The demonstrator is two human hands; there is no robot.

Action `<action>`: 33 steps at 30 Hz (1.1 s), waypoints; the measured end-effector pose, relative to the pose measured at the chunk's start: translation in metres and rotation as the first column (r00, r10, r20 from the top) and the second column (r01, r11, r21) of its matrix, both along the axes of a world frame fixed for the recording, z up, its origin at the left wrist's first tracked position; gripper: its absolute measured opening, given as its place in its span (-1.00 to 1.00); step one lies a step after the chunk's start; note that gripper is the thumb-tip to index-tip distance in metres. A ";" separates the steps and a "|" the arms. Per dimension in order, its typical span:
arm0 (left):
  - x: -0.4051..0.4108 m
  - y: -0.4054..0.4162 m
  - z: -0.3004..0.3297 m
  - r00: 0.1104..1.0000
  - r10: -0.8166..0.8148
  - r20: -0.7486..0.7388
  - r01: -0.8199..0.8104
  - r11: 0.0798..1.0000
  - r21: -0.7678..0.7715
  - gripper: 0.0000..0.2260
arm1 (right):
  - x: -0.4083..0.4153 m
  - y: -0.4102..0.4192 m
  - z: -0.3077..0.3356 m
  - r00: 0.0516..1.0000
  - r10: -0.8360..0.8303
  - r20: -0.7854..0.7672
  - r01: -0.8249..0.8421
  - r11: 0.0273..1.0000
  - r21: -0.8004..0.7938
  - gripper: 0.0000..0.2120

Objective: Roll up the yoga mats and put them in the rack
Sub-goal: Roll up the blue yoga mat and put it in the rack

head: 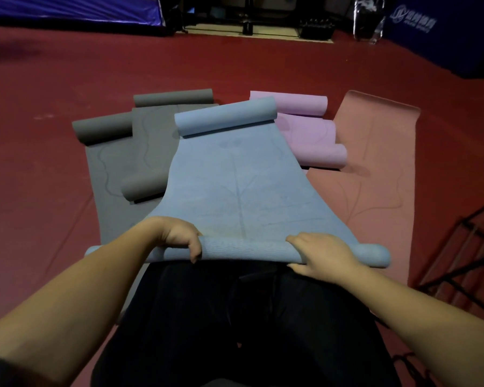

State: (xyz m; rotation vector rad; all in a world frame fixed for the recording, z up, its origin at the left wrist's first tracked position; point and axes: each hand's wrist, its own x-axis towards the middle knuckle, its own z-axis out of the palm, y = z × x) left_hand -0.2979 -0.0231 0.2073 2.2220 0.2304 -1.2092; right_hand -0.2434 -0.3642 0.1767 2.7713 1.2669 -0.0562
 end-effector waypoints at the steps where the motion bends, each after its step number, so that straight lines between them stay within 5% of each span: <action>1: 0.001 0.001 -0.001 1.000 -0.004 -0.009 0.004 1.000 0.002 -0.52 | -0.007 -0.001 -0.006 0.998 -0.017 0.058 0.016 1.000 0.021 -0.50; 6: 0.005 0.001 -0.002 0.999 -0.012 -0.034 0.013 1.000 0.025 -0.48 | -0.017 0.013 -0.020 0.973 -0.154 0.170 0.150 0.988 0.034 -0.49; 12: 0.000 -0.005 -0.001 0.998 -0.054 0.040 0.052 0.996 0.070 -0.51 | 0.014 0.026 0.003 0.956 -0.208 -0.206 0.161 0.961 -0.223 -0.59; 17: -0.021 -0.007 -0.004 0.947 -0.198 0.254 0.125 0.953 0.277 -0.68 | 0.031 0.035 0.011 0.860 -0.237 -0.452 0.097 0.945 -0.312 -0.67; 23: -0.050 -0.022 -0.015 0.763 -0.412 0.498 0.019 0.784 0.620 -0.69 | 0.046 0.043 0.014 0.721 -0.297 -0.626 0.113 0.942 -0.316 -0.75; 27: -0.059 -0.037 -0.030 0.719 -0.463 0.519 -0.091 0.678 0.730 -0.72 | 0.049 0.042 0.015 0.667 -0.312 -0.676 0.146 0.945 -0.291 -0.74; 33: -0.032 -0.013 -0.017 0.871 -0.337 0.357 0.123 0.854 0.506 -0.74 | 0.041 0.031 0.003 0.842 -0.213 -0.496 0.124 0.971 -0.206 -0.70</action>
